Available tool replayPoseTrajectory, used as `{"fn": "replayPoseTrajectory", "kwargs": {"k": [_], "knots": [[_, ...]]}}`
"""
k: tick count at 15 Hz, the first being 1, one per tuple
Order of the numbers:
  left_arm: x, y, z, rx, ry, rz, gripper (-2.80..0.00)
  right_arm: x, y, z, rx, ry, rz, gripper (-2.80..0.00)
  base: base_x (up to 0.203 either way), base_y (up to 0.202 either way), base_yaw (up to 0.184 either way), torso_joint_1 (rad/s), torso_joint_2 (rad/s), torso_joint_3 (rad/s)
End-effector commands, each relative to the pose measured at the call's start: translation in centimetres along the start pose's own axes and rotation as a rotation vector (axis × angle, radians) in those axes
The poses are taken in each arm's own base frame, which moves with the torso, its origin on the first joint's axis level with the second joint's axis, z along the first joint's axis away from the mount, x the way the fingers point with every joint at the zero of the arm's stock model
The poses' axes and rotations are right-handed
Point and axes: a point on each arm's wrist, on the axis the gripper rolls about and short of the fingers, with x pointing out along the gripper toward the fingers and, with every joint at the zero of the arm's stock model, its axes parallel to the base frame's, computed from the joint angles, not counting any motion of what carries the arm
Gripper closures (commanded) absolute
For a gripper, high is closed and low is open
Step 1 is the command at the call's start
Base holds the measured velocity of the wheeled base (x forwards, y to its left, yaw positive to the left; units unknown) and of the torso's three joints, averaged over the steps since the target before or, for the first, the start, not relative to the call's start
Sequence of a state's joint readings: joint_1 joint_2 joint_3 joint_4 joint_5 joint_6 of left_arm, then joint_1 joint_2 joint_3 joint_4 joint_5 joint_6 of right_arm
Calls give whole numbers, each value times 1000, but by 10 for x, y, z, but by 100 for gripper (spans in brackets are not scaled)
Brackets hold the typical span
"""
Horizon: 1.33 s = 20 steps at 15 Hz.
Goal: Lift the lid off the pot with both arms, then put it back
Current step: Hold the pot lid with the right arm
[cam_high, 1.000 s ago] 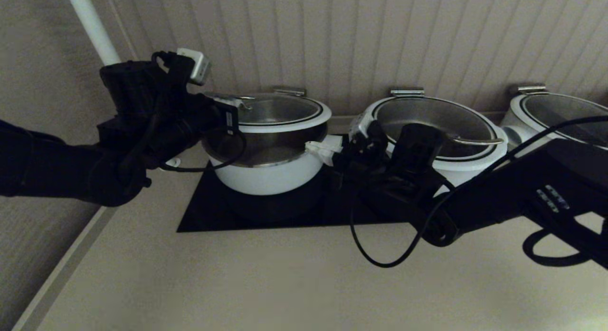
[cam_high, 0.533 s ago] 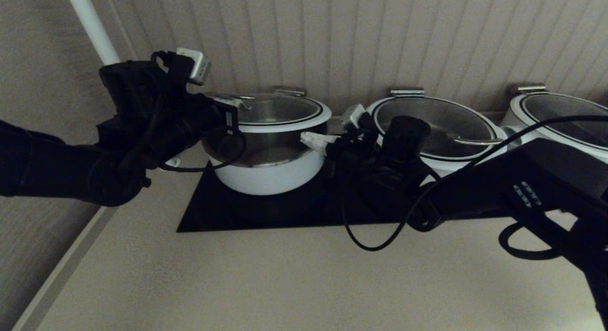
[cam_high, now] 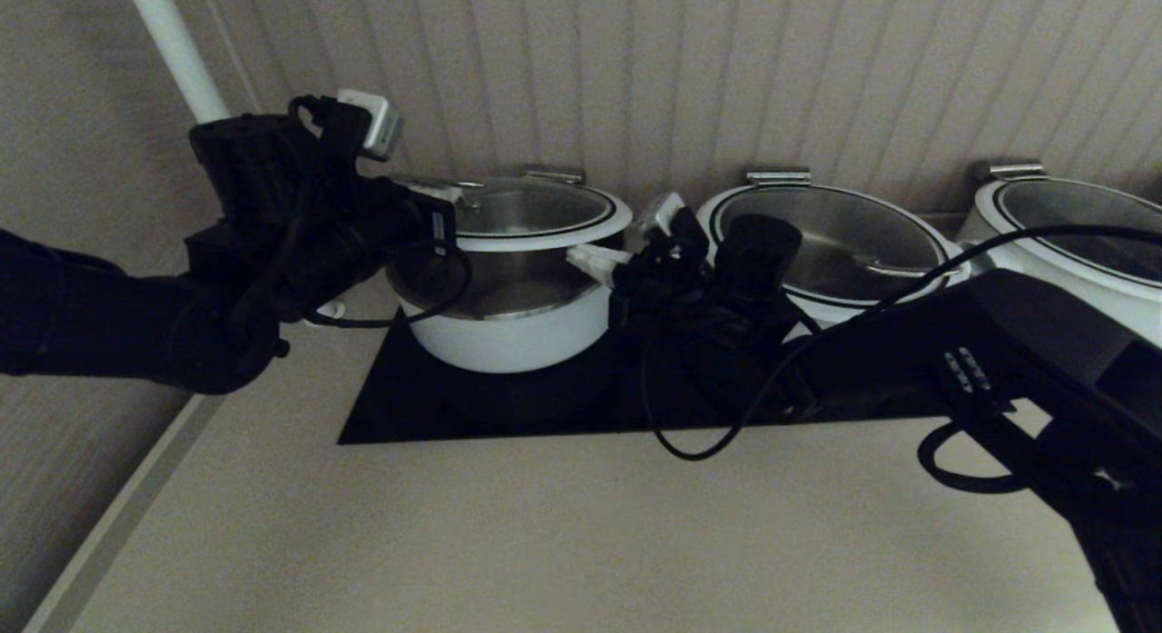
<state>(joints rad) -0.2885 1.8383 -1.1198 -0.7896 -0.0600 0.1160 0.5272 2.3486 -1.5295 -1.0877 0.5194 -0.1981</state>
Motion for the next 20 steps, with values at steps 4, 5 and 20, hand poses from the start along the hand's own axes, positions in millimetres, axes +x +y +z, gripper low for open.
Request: {"fn": "replayPoseTrajectory", "kwargs": {"k": [4, 5, 20], "knots": [[0, 0, 2, 1, -10, 1, 0, 8, -4, -4, -14, -22, -2, 0, 0, 0, 0, 0, 0, 0], [-1, 0, 3, 1, -12, 2, 0, 9, -6, -3, -17, -26, -4, 0, 0, 0, 0, 0, 0, 0], [-15, 6, 5, 12, 1, 18, 0, 10, -23, 7, -36, -40, -31, 0, 0, 0, 0, 0, 0, 0]]}}
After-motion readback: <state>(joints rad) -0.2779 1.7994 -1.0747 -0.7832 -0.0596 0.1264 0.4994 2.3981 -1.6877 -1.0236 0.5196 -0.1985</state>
